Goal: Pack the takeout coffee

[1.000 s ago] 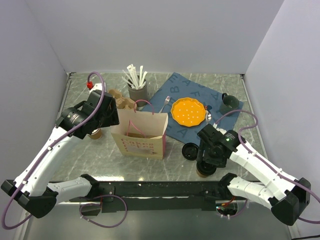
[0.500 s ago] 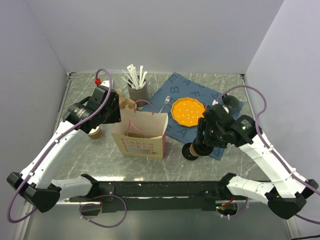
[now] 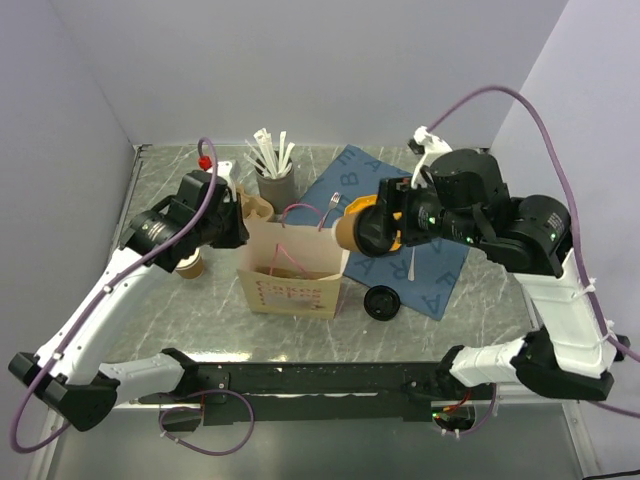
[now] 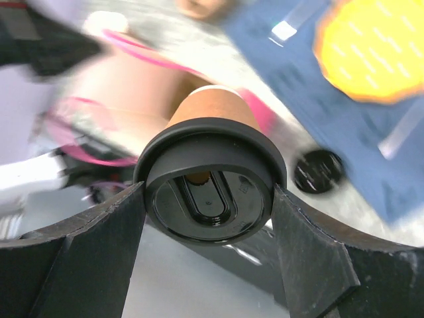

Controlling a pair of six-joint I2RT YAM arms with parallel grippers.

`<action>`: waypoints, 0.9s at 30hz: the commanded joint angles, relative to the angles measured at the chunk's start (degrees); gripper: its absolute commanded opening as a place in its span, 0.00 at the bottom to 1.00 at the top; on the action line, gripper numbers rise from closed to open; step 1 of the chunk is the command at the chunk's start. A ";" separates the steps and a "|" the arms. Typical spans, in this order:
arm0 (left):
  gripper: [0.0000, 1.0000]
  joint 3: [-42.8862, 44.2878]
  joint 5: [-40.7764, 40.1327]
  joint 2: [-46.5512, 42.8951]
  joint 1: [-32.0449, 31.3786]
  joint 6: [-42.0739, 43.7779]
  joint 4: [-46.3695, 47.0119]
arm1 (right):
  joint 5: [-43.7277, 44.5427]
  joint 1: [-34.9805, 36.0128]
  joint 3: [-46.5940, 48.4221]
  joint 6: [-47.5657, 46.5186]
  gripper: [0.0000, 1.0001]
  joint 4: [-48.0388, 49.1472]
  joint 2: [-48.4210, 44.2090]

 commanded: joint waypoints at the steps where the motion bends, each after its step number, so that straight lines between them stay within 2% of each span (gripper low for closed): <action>1: 0.01 -1.10 10.25 -3.24 0.04 -1.81 3.76 | -1.58 6.34 9.59 -4.46 0.46 -6.80 4.93; 6: 0.01 -1.54 12.71 -4.29 0.04 -0.58 3.75 | 1.57 10.58 11.81 -5.70 0.46 -5.57 9.95; 13: 0.03 -6.64 16.41 -7.72 0.04 -0.67 7.80 | 8.16 14.54 3.55 -9.47 0.45 -1.26 10.74; 16: 0.23 -6.73 14.84 -8.34 0.04 -1.28 7.45 | 10.71 16.38 2.49 -11.23 0.45 -0.55 13.10; 17: 0.38 -5.77 12.83 -8.34 0.04 -1.19 5.97 | 11.24 16.99 3.18 -11.59 0.45 -0.73 13.81; 20: 0.50 -2.87 9.12 -7.99 0.04 -0.76 0.45 | 14.41 20.16 5.47 -11.50 0.45 -3.36 16.89; 24: 0.54 -1.81 7.62 -8.86 0.04 -1.63 -5.37 | 15.90 24.20 5.04 -9.84 0.45 -4.86 18.21; 27: 0.54 -3.91 11.99 -11.66 0.04 -2.68 -5.82 | 16.96 27.01 4.24 -7.65 0.44 -5.21 18.30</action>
